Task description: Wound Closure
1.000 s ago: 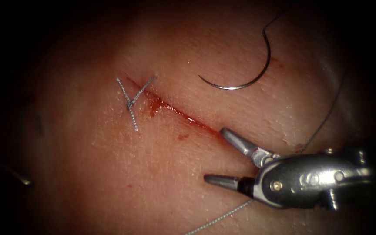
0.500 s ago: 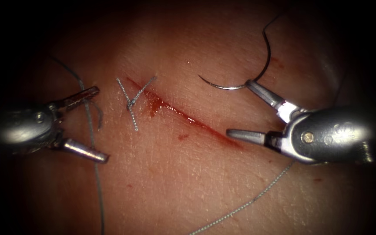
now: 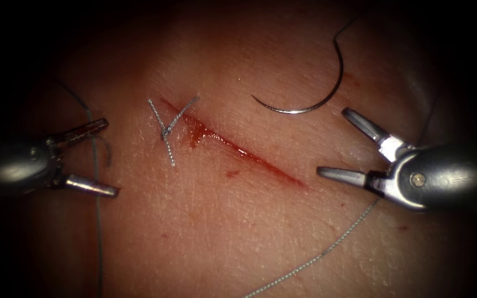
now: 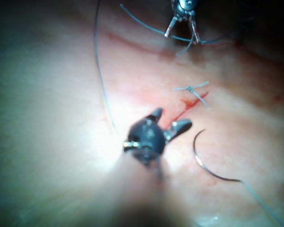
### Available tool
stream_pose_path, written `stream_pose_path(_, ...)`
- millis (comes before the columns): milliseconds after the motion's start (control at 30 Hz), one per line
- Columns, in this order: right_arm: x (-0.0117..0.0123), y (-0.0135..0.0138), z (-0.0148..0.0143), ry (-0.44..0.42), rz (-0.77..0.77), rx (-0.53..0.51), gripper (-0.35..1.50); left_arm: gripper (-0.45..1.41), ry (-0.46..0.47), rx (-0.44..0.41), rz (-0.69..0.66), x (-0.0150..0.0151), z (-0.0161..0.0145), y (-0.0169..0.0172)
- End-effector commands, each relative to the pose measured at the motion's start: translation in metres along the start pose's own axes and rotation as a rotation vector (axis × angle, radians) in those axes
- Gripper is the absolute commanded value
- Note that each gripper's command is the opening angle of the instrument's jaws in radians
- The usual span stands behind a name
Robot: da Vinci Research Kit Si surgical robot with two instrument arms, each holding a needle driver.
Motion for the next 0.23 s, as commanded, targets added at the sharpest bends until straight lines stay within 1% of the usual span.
stream_pose_path(33,0.0,-0.0011,0.0004,0.002,0.003,0.0,1.26,0.46,-0.001,-0.001,-0.001,-0.0006,0.0008,0.0004)
stream_pose_path(233,0.0006,-0.0019,0.001,0.006,0.003,-0.003,1.28,0.44,-0.001,-0.001,-0.001,-0.0006,0.0007,0.0004)
